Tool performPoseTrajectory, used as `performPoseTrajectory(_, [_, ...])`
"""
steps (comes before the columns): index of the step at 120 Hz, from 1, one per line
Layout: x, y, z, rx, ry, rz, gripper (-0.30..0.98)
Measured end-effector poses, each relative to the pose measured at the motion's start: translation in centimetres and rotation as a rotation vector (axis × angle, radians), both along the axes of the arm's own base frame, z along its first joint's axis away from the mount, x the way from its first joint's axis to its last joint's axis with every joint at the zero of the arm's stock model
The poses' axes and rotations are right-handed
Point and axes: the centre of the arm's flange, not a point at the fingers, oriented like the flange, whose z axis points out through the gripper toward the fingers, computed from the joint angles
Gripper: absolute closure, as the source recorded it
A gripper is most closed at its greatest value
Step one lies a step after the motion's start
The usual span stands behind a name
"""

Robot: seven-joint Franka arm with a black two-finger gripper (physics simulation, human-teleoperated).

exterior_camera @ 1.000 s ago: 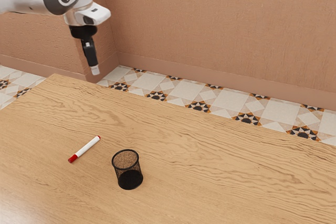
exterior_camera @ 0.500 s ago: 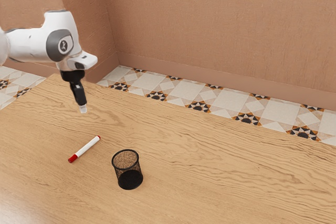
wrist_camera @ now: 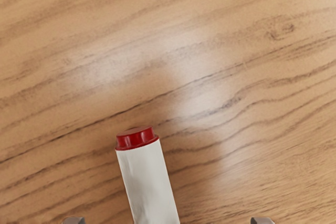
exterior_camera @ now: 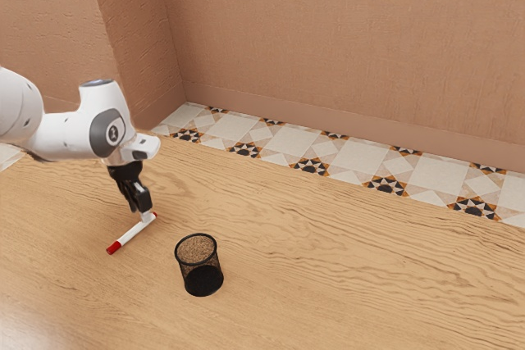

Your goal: Put the marker into the pen holder.

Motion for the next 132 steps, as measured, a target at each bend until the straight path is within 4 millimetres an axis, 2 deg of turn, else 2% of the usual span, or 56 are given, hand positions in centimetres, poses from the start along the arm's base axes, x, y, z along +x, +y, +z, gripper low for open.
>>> performPoseTrajectory(32, [0.3, 0.0, -1.9, 0.013, -0.022, 0.057, 0.4])
performPoseTrajectory(63, [0.6, -0.1, -2.4, 0.021, -0.036, 0.085, 0.62])
performPoseTrajectory(83, [0.7, -0.1, -2.0, 0.024, -0.049, 0.107, 0.74])
performPoseTrajectory(88, [0.9, -0.5, -0.8, 0.028, -0.068, 0.104, 0.75])
performPoseTrajectory(91, [1.0, -0.9, 0.8, 0.03, -0.087, 0.099, 0.76])
performPoseTrajectory(101, [0.6, -3.2, 6.9, 0.03, -0.156, 0.063, 0.77])
performPoseTrajectory(110, [0.0, -6.1, 12.9, 0.026, -0.226, 0.012, 0.78])
performPoseTrajectory(116, [-0.6, -8.2, 16.2, 0.02, -0.261, -0.026, 0.79])
performPoseTrajectory(122, [-1.1, -10.4, 18.5, 0.012, -0.282, -0.066, 0.79])
performPoseTrajectory(132, [-2.1, -14.1, 21.2, -0.005, -0.297, -0.133, 0.79])
